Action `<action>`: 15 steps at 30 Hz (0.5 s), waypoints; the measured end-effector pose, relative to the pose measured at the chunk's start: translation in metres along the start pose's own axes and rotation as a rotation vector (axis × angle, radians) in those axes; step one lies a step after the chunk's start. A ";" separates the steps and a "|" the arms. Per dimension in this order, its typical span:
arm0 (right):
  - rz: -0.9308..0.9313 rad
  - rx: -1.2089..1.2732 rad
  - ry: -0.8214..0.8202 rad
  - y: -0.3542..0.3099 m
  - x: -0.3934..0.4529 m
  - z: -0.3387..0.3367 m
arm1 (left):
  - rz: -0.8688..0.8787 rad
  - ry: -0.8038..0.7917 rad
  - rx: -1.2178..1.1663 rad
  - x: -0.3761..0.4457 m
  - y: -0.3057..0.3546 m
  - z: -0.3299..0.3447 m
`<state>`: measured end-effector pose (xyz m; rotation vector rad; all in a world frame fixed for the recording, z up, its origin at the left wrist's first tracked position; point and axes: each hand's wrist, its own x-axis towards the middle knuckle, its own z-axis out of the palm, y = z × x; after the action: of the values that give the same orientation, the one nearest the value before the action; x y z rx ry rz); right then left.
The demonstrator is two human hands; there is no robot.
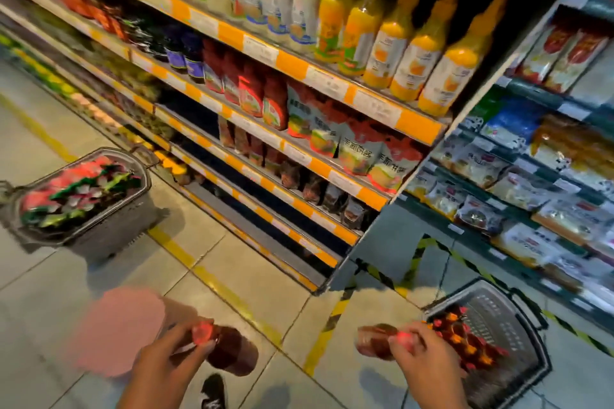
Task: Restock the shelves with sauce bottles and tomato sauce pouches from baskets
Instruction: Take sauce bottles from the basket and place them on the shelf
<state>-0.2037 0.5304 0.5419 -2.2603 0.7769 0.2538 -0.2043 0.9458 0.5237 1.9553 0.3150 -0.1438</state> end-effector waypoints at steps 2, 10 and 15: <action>-0.043 0.039 0.005 -0.051 0.000 0.028 | -0.046 -0.030 0.018 0.017 -0.017 -0.038; -0.131 0.117 -0.137 -0.167 0.011 0.119 | -0.107 -0.041 0.011 0.090 -0.056 -0.116; -0.119 0.077 -0.200 -0.168 0.048 0.175 | -0.117 -0.052 0.008 0.134 -0.082 -0.106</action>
<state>-0.0568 0.7237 0.4935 -2.1600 0.5372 0.3809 -0.1040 1.0936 0.4603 1.9381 0.3958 -0.2714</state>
